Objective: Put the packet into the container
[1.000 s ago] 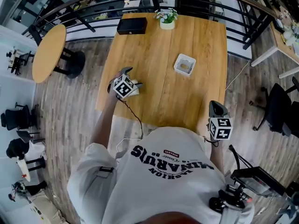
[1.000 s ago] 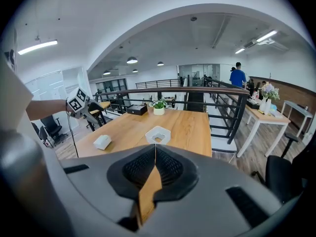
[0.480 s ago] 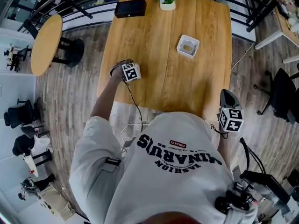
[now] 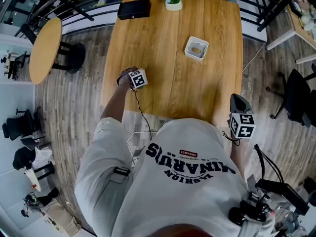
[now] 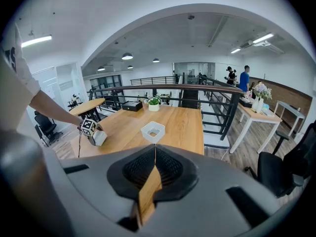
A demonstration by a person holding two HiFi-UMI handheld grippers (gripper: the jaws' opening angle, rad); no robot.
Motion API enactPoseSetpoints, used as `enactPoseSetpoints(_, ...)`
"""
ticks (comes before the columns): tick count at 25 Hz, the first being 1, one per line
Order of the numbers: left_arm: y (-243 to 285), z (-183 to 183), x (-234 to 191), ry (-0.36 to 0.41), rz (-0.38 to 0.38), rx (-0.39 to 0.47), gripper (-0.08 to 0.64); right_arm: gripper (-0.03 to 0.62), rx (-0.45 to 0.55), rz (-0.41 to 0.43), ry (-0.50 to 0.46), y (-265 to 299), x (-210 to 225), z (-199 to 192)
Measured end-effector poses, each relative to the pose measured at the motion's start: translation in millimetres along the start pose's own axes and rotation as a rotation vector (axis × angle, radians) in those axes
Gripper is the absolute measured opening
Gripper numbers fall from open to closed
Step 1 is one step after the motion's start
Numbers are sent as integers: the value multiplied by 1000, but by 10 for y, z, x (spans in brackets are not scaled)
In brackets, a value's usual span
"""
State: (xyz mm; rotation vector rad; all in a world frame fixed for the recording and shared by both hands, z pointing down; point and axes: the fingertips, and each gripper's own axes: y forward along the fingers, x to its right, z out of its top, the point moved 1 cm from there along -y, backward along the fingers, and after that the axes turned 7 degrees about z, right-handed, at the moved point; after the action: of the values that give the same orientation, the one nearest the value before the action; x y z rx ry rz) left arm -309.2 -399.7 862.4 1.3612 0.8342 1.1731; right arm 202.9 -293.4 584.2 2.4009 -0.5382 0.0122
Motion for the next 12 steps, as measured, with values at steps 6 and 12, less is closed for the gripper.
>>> enactPoseSetpoints(6,173,-66,213,0,-15,-100,549,9,1,11,-2,35,-61,68)
enactPoseSetpoints(12,172,-16,192,0,-10,-79,549,9,-10,27,-7,87,-117,89)
